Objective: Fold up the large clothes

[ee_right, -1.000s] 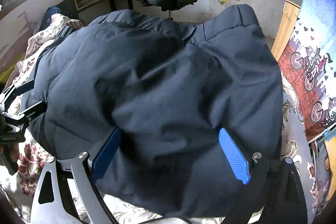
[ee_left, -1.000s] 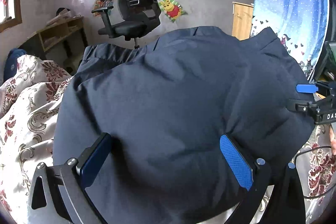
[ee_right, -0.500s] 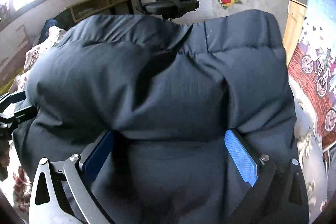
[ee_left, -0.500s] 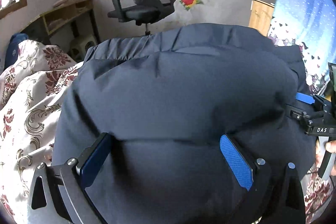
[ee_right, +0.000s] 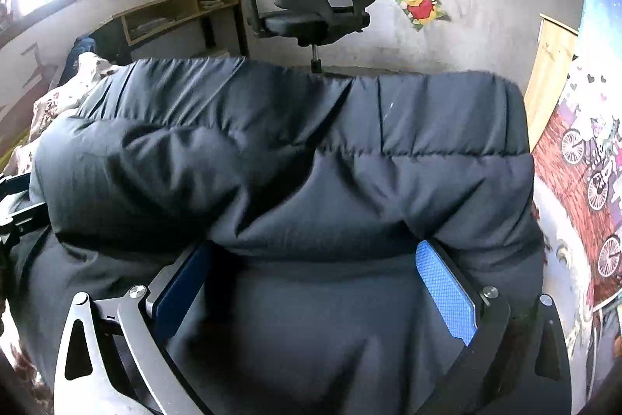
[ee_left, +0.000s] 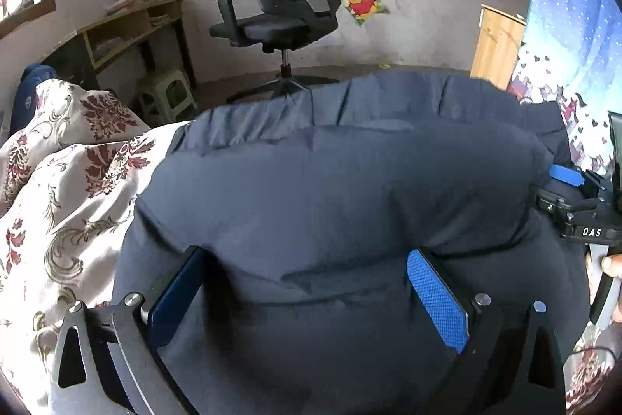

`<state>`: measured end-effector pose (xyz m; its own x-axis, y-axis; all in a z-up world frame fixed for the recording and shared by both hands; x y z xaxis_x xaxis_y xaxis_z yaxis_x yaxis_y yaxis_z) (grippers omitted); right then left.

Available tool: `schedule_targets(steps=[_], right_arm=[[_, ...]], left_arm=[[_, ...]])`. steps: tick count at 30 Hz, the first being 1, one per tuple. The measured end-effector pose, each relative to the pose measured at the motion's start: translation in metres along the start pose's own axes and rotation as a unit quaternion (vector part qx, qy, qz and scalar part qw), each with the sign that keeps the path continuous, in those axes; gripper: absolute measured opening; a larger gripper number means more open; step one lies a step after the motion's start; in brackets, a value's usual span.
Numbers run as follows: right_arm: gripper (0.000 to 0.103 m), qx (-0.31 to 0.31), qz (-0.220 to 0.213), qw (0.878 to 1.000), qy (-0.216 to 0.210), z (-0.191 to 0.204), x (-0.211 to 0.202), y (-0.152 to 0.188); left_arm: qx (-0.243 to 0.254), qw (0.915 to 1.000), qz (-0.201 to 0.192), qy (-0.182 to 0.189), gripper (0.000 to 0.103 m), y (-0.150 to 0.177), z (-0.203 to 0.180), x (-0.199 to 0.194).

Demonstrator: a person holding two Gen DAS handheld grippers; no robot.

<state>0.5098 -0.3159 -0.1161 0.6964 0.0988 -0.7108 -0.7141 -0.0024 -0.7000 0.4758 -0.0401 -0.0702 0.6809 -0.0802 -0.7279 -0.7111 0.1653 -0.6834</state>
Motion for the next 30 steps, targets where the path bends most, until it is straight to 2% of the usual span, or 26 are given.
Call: schedule_targets(steps=[10, 16, 22, 25, 30], right_arm=[[0.102, 0.004, 0.003, 1.0, 0.011, -0.008, 0.028, -0.035], [0.102, 0.007, 0.011, 1.0, 0.005, -0.009, 0.049, -0.05], [0.102, 0.016, 0.05, 0.998, -0.02, -0.009, 0.076, -0.054], [0.102, 0.013, 0.064, 0.998, -0.024, -0.006, 0.085, -0.051], [0.102, 0.011, 0.067, 0.997, -0.024, -0.001, 0.09, -0.046]], left_arm=[[-0.05, 0.9985, -0.005, 0.023, 0.103, -0.031, 0.022, 0.035], [-0.105, 0.9941, 0.005, 0.028, 0.103, -0.042, 0.047, 0.064], [-0.16, 0.9863, 0.027, 0.03, 0.103, -0.042, 0.07, 0.093], [-0.17, 0.9846, 0.028, 0.029, 0.103, -0.041, 0.073, 0.098], [-0.16, 0.9867, 0.021, 0.017, 0.103, -0.04, 0.071, 0.1]])
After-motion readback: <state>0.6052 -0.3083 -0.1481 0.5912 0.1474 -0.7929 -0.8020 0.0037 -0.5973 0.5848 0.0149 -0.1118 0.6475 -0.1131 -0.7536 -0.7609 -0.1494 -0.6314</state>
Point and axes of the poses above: each gripper's, at about its wrist camera, not at the fingertips, and x roughly the way its jaws point, z to its left, y to its underside, the point moved 5 cm from there along x, roughly the way its jaws point, and after that the axes turned 2 degrees about x, right-handed, at the moved point
